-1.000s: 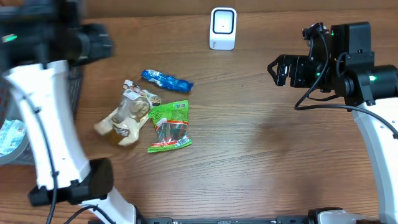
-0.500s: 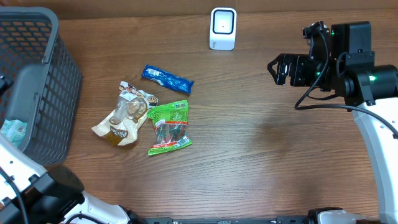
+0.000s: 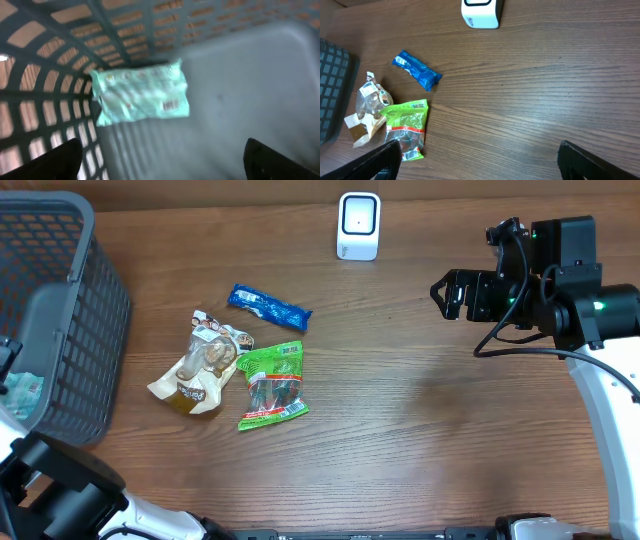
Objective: Scan the item barcode
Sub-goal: 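Grasp the mint-green wipes pack in the basket with the left gripper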
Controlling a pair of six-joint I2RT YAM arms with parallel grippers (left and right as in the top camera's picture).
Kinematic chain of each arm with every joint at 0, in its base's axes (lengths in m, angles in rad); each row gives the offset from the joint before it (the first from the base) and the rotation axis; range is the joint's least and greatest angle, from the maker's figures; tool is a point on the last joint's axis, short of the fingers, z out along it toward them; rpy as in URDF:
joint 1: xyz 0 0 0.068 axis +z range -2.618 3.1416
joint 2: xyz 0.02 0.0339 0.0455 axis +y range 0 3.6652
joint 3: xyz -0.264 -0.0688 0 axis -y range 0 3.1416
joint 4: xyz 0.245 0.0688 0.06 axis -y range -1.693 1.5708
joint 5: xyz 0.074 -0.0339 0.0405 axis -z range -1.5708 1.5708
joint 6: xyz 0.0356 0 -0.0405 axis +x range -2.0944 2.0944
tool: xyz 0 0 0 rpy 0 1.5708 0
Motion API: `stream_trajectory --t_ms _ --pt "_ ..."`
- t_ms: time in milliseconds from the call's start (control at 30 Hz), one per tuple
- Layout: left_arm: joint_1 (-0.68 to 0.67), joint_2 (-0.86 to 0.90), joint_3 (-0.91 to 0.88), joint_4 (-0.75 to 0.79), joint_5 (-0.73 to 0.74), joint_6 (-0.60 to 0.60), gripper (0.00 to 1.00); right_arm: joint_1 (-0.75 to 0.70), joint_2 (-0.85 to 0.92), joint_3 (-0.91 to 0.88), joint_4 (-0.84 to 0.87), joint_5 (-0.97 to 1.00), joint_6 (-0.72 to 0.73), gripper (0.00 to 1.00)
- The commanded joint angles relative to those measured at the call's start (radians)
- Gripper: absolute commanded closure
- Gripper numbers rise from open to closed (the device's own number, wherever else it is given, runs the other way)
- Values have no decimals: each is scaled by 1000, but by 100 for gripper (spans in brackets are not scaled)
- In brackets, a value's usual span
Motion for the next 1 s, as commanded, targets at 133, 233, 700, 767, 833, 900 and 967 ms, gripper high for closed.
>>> stream_trajectory --t_ms 133,233,700,767,833,900,967 --pt "0 85 -155 197 -41 12 1 5 -2 27 -2 -6 0 0" --pt "0 147 -160 234 -41 43 1 5 -2 27 -12 -6 0 0" --pt "-1 293 -159 224 -35 68 65 5 -2 27 -28 -10 4 0" --pt "-1 293 -155 212 -15 69 83 5 -2 27 -27 -10 4 0" --pt "-1 290 -150 201 35 69 96 5 -2 27 -27 -10 4 0" --pt "-1 282 -134 180 92 69 96 5 -2 27 -27 -10 4 0" --pt "-1 269 -107 159 150 69 96 5 -2 27 -28 -10 4 0"
